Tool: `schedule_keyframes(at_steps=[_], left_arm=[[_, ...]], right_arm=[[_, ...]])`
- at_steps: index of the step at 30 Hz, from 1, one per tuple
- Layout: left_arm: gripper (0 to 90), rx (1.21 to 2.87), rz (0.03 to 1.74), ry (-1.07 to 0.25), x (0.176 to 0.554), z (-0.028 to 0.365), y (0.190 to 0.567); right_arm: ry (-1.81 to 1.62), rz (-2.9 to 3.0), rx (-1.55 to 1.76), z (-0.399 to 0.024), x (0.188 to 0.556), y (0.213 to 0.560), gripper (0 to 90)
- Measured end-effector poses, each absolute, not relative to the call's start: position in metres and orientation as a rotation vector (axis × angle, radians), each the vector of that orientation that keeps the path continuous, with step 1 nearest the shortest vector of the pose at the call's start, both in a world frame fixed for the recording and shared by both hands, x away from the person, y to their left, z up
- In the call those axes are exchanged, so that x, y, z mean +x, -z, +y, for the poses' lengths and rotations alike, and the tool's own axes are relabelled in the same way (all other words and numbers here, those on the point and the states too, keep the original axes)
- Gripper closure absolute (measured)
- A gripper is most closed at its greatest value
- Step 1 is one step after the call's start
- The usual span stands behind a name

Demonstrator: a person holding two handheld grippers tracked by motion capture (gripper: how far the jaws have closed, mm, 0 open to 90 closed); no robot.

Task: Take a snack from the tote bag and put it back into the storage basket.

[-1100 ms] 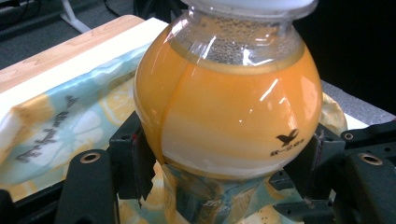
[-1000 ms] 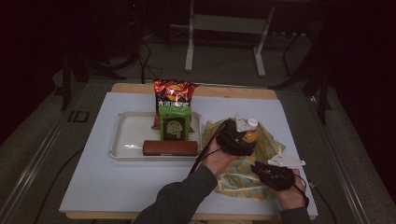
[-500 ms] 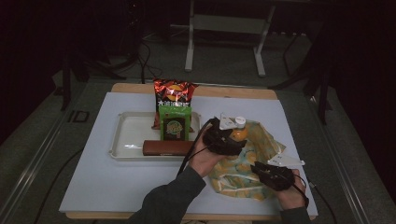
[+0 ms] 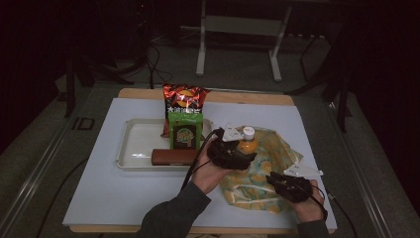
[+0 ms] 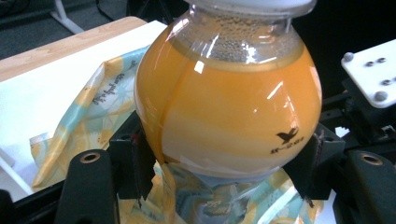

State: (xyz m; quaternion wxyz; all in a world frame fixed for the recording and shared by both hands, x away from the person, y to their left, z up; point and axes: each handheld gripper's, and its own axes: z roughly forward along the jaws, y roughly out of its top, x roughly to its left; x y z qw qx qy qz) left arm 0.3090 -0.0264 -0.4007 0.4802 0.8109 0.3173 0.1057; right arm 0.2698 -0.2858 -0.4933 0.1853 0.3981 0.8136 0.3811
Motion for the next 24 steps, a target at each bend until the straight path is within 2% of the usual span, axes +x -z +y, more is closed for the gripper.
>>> schedule_keyframes(at_steps=[24], left_arm=[[33.3,1.954,0.858,-0.347,0.312,0.025,0.403]], right_arm=[[-1.07,2.293,1.125,-0.285,0.27,0.494,73.6]])
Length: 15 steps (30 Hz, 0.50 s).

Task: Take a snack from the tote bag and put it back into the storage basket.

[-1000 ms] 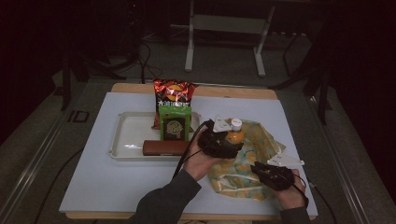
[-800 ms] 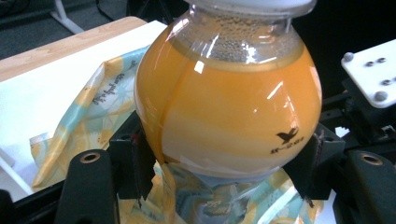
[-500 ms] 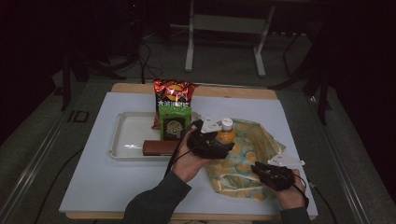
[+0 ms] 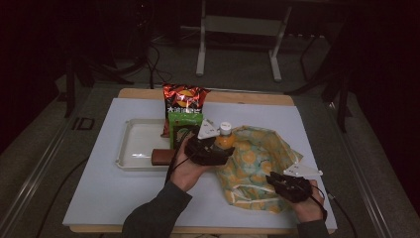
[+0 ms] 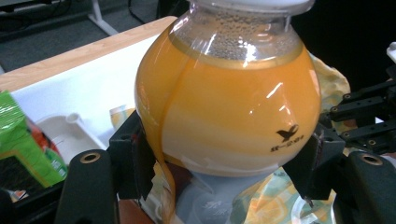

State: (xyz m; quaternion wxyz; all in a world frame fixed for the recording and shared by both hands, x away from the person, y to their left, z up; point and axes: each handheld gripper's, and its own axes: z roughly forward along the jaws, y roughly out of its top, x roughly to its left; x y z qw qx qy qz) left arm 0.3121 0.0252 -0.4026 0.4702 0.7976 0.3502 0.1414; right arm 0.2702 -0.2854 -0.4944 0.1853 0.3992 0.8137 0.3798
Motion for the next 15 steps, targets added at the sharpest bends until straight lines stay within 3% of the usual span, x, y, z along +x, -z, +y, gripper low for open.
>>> schedule_keyframes(at_steps=[15], left_arm=[[33.3,1.931,0.921,-0.391,0.317,0.05,0.408]], right_arm=[[-1.072,2.29,1.125,-0.286,0.27,0.494,73.6]])
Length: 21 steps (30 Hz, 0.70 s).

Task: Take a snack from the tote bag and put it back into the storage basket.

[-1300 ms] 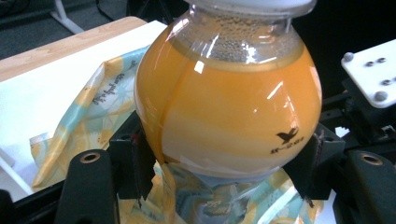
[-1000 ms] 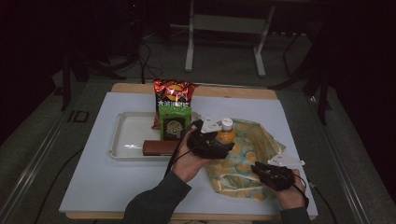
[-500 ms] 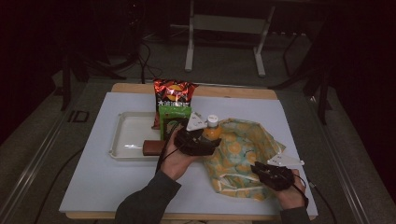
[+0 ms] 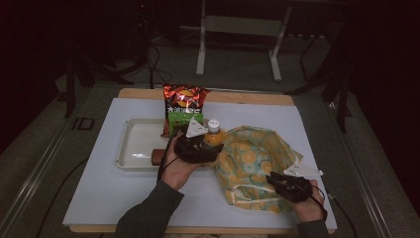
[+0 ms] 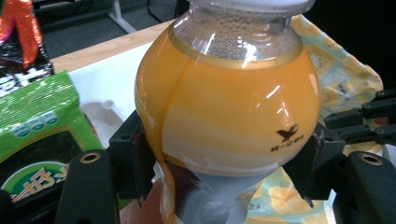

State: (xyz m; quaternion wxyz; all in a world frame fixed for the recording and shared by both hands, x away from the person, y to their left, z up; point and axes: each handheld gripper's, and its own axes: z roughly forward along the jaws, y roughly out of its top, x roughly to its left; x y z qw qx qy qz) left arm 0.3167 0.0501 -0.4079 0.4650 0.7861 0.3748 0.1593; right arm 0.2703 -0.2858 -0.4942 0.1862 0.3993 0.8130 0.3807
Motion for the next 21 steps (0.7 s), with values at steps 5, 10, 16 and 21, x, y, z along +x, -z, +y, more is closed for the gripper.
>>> schedule_keyframes(at_steps=[5,10,16,21], left_arm=[[33.3,1.922,0.931,-0.401,0.317,0.057,0.408],[33.3,1.916,0.941,-0.409,0.318,0.065,0.408],[33.3,1.918,0.954,-0.414,0.319,0.074,0.41],[33.3,1.906,0.97,-0.416,0.32,0.081,0.411]], right_arm=[[-1.073,2.291,1.126,-0.286,0.27,0.494,73.5],[-1.073,2.29,1.126,-0.286,0.27,0.495,73.5],[-1.073,2.289,1.128,-0.286,0.27,0.494,73.3],[-1.073,2.286,1.131,-0.286,0.27,0.495,73.3]])
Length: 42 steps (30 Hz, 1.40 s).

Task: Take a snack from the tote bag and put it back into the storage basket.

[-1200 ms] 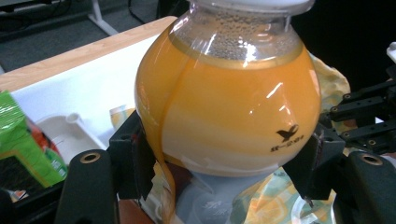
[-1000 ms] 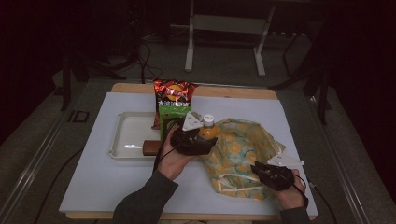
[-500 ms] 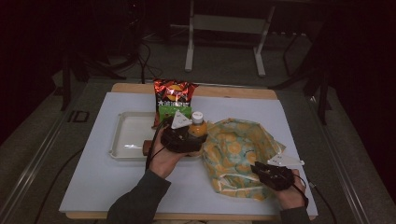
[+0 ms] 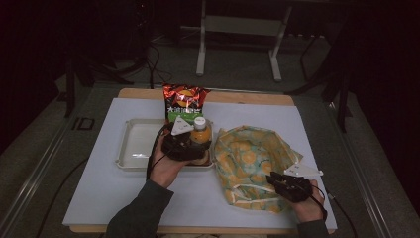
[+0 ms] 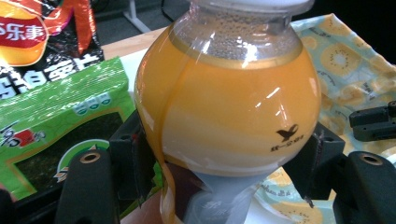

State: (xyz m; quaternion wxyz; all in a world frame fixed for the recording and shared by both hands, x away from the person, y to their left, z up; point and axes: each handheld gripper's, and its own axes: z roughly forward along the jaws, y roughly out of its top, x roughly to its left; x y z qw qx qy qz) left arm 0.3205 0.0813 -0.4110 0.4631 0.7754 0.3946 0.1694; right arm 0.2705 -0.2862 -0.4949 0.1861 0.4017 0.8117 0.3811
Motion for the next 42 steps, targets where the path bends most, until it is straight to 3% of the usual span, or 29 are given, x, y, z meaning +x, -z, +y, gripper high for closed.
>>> schedule_keyframes(at_steps=[42], left_arm=[[33.3,1.874,0.995,-0.463,0.32,0.129,0.412]], right_arm=[[-1.072,2.285,1.129,-0.285,0.27,0.496,73.3]])
